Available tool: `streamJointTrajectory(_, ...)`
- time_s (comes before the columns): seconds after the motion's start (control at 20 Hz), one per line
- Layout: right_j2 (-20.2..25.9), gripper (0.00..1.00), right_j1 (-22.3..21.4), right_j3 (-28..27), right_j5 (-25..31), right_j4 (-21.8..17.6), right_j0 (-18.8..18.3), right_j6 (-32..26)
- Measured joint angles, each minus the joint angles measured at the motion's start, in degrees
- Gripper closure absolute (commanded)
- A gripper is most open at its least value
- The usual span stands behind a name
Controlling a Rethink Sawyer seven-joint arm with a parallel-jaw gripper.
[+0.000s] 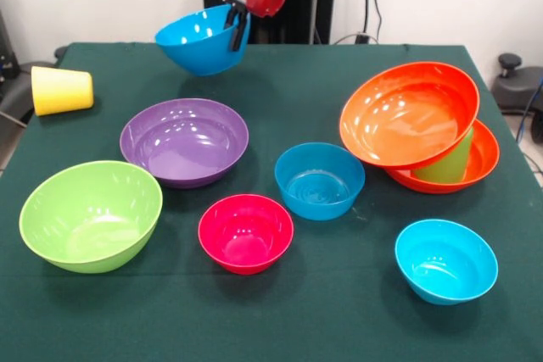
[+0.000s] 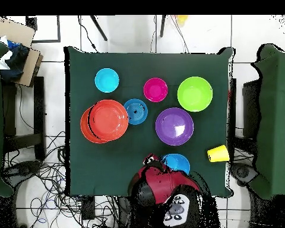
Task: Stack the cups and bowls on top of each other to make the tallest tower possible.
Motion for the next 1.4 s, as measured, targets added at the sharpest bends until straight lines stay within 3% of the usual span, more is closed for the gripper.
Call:
streamJointTrajectory(0.3,4.04,1.00,-7.11,3.76,7.43,0.01,-2.27,0.00)
streamJointTrajectory(0.8,8.76,1.00,-17.40,7.57,17.50,1.52,-3.05,0.00)
streamJointTrajectory(1.4,12.10,1.00,-20.34,7.84,19.51,4.29,-1.71,0.00)
